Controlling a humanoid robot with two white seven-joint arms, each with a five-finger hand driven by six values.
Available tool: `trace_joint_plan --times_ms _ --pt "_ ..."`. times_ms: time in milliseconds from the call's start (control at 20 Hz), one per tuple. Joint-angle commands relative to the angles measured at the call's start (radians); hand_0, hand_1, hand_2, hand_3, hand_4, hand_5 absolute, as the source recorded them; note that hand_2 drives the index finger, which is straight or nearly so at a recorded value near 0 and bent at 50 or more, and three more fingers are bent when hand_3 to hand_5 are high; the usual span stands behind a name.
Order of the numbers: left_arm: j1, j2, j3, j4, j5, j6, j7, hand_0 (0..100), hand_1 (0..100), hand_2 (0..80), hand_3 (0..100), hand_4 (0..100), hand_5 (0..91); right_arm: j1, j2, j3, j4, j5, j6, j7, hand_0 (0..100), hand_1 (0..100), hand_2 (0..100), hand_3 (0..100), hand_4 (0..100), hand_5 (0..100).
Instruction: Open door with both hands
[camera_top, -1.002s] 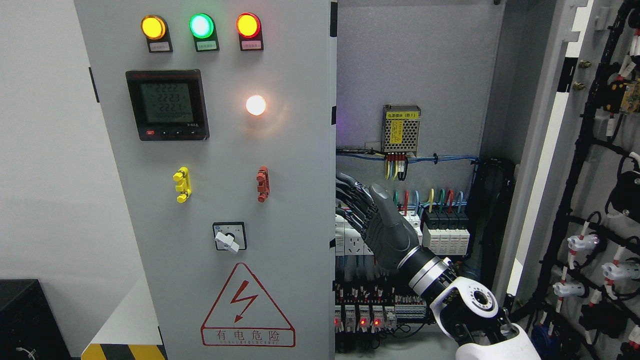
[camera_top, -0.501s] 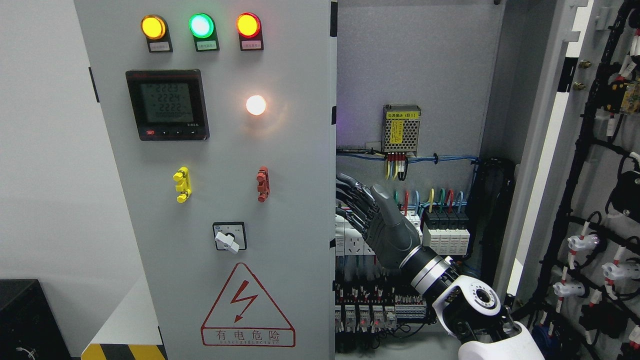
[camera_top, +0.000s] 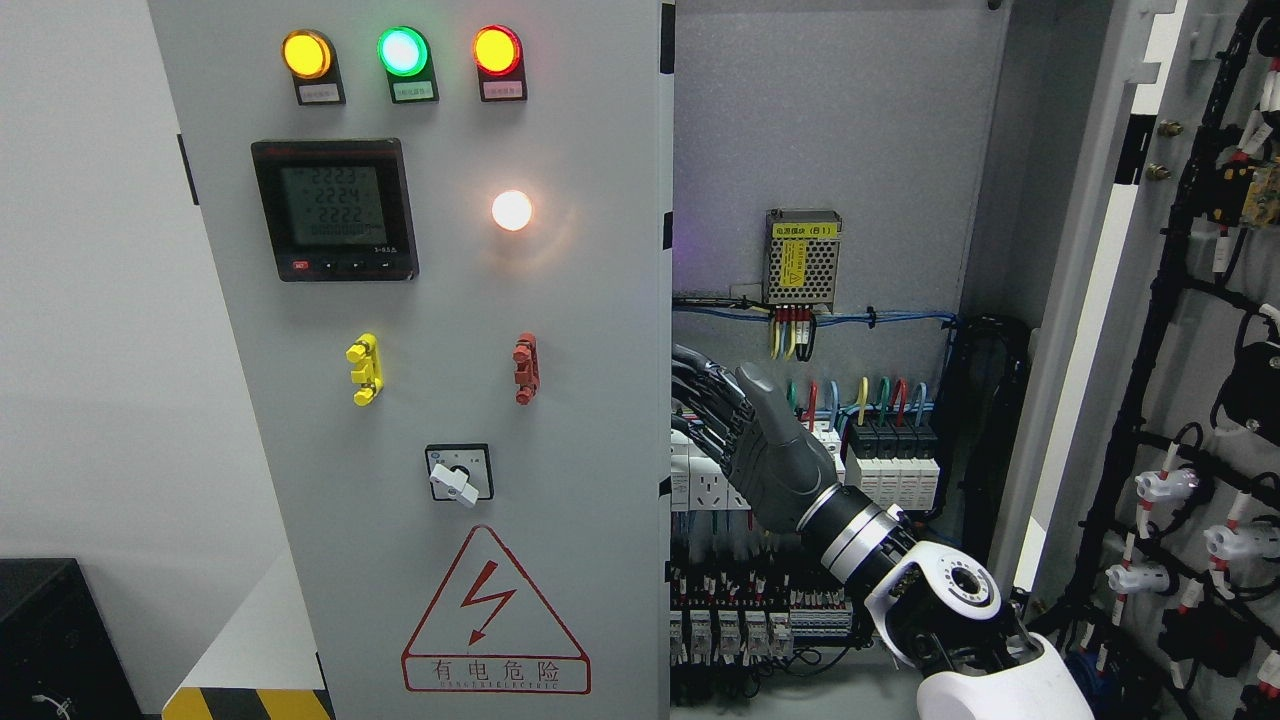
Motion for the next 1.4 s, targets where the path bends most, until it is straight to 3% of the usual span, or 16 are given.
trace_joint_plan --times_ms 0,1002,1152,1352 --pt "0.000 0.000 0.000 -0.015 0.000 0.000 0.001 12 56 0.0 0 0 0.0 -0.005 -0.001 -0.001 0.006 -0.012 0.002 0.031 10 13 0 0 0 0" --pt "0.000 0.000 0.000 -0.015 0.000 0.000 -0.001 12 56 0.0 0 0 0.0 -0.032 -0.002 0.007 0.014 -0.076 0.042 0.039 10 13 0 0 0 0" --pt "0.000 0.000 0.000 -0.015 0.000 0.000 0.001 12 56 0.0 0 0 0.0 -0.032 -0.002 0.004 0.014 -0.076 0.043 0.087 10 13 0 0 0 0" --pt "0.000 0.000 0.000 -0.015 0.000 0.000 -0.001 12 56 0.0 0 0 0.0 -0.031 -0.004 0.002 0.014 -0.076 0.042 0.094 10 13 0 0 0 0"
